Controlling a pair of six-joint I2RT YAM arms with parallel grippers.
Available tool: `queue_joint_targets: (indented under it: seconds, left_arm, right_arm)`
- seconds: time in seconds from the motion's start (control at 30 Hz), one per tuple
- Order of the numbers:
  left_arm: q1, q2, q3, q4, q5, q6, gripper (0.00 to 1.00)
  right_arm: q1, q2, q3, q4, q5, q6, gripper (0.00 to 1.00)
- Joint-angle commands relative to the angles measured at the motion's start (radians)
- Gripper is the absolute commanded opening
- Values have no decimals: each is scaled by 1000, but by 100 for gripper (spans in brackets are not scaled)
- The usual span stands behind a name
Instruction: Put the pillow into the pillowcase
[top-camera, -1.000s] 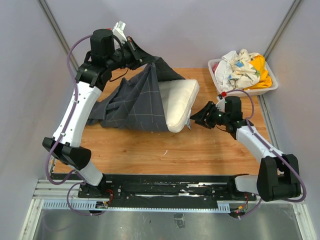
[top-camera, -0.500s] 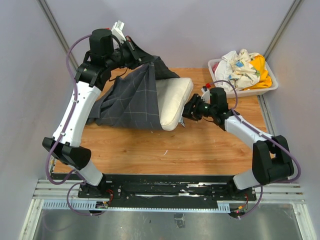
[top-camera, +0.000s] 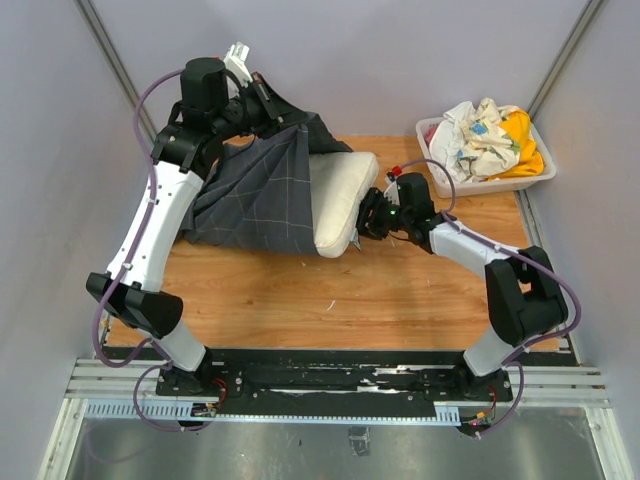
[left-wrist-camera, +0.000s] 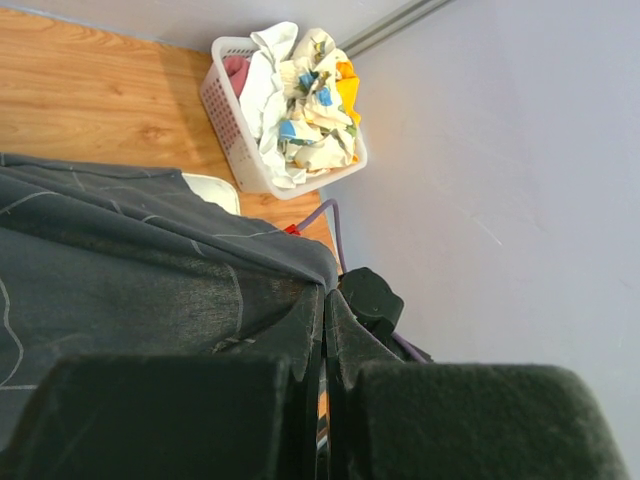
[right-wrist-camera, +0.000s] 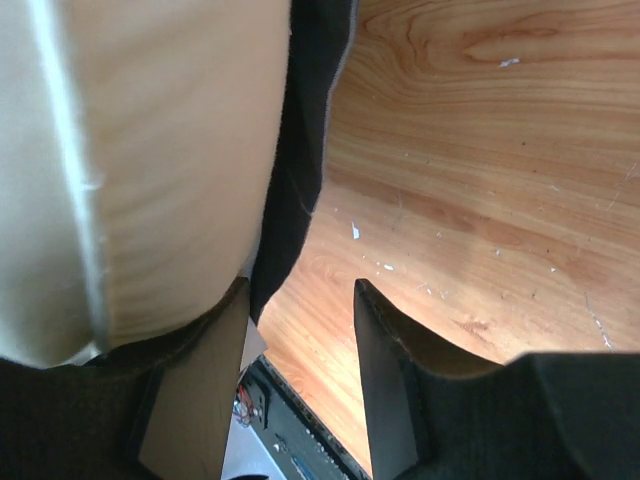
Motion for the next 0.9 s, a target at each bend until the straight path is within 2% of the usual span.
queue_joint_targets:
  seconds: [0.0, 0.27, 0.57, 0.77, 0.87]
  left_arm:
    - [0, -24, 28, 135, 54, -35, 0]
    - [-2, -34, 4, 148, 64, -47, 0]
    - [-1, -43, -6, 162, 72, -59, 0]
    - [-1, -49, -14, 165, 74, -60, 0]
    - [-1, -51, -16, 166, 75, -59, 0]
  right_arm:
    - [40, 39, 7, 120, 63, 38, 48]
    - [96, 167, 13, 371, 105, 194, 47]
    - [160, 332, 167, 455, 125, 294, 47]
    - [191, 452, 226, 594, 114, 408, 47]
    - [197, 499, 258, 656, 90, 448, 39]
